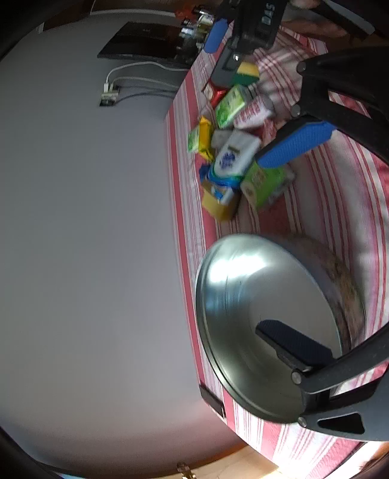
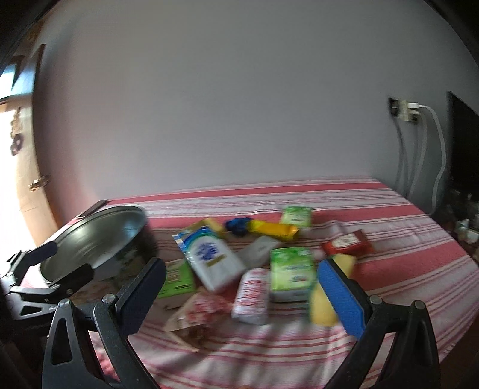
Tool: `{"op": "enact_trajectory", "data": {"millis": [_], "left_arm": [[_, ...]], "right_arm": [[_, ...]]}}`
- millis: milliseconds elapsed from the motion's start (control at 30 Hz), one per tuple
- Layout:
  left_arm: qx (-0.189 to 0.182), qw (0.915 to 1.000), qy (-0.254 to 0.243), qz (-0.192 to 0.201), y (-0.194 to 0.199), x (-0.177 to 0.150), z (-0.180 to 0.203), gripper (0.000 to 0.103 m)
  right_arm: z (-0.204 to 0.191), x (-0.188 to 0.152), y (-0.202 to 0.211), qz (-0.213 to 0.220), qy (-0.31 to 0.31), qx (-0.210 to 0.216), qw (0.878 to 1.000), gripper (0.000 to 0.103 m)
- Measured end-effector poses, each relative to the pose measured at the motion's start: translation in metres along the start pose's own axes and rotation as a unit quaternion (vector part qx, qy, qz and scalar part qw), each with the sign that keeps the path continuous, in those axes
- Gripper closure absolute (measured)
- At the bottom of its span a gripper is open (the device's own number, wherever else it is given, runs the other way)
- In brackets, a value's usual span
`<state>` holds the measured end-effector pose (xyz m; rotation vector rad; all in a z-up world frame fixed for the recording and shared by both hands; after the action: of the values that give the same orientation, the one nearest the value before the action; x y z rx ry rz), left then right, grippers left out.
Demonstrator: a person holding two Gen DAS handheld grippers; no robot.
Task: Organize objects
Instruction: 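Grasp the yellow sponge with the right gripper while the left approaches the pink snack packet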
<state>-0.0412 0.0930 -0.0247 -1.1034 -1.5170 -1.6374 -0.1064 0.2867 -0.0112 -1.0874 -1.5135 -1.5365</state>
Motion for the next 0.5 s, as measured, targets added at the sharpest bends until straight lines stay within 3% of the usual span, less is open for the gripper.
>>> {"op": "enact_trajectory", "data": {"millis": [300, 500], "left_arm": [[-0.04, 0.9989, -0.017, -0.017, -0.027, -0.005, 0.044, 0.0], [-0.05, 0.9975, -0.023, -0.044, -0.041, -0.016, 0.06, 0.0]], "right_arm": [[0.041, -0.016, -0.012, -0.01, -0.013, -0.078, 0.997, 0.001], [0.057, -0.027, -0.026, -0.025, -0.027, -0.085, 0.996, 0.003]]}}
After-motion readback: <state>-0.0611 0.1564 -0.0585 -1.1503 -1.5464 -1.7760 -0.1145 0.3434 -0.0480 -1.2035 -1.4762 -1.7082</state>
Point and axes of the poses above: each gripper's, at about its wrist camera, not at the fingertips, and y roughly against the way its jaws point, z to its right, x to its top, the point moved 1 cm from there along -y, roughly the way its jaws point, and after that the axes turned 3 degrees about y, right-handed, at the moved point
